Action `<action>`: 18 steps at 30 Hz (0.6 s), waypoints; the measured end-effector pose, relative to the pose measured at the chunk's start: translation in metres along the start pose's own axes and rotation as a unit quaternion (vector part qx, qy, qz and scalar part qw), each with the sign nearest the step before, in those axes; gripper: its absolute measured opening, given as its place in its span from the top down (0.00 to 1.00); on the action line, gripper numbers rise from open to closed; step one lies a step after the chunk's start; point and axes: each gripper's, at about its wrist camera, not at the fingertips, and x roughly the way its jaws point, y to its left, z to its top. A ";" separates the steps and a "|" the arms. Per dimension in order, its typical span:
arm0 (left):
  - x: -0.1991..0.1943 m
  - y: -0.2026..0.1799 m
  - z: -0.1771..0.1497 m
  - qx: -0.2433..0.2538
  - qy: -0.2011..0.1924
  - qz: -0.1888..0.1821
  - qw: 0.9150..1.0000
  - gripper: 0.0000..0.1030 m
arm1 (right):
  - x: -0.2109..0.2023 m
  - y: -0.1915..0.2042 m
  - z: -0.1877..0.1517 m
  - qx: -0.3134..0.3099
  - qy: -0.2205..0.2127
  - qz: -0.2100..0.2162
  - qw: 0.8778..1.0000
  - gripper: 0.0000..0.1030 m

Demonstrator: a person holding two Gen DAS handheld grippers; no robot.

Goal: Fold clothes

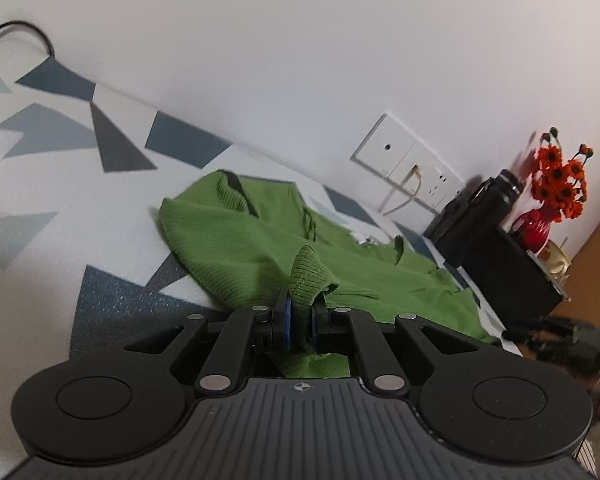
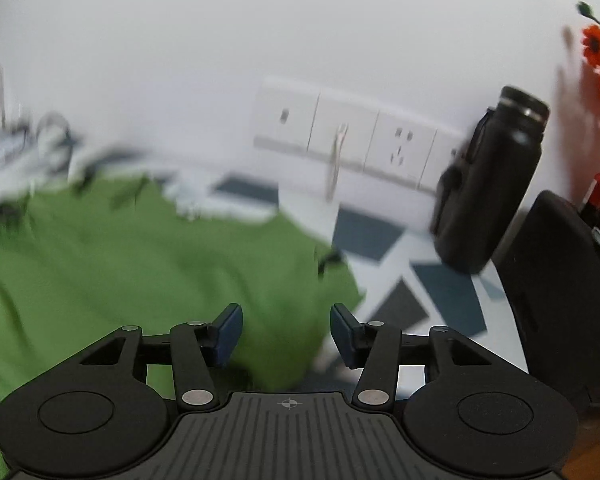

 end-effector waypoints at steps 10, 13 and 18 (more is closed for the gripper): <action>-0.005 -0.002 0.001 -0.003 -0.026 -0.023 0.999 0.91 | 0.085 -0.018 0.006 0.075 0.052 -0.007 0.996 0.83; -0.007 -0.003 0.003 -0.002 -0.033 -0.032 0.999 0.91 | 0.081 -0.025 0.006 0.091 0.031 -0.012 0.995 0.95; -0.007 -0.007 0.005 -0.002 -0.040 -0.050 0.998 0.91 | 0.065 -0.040 0.011 0.115 -0.018 -0.014 0.993 0.97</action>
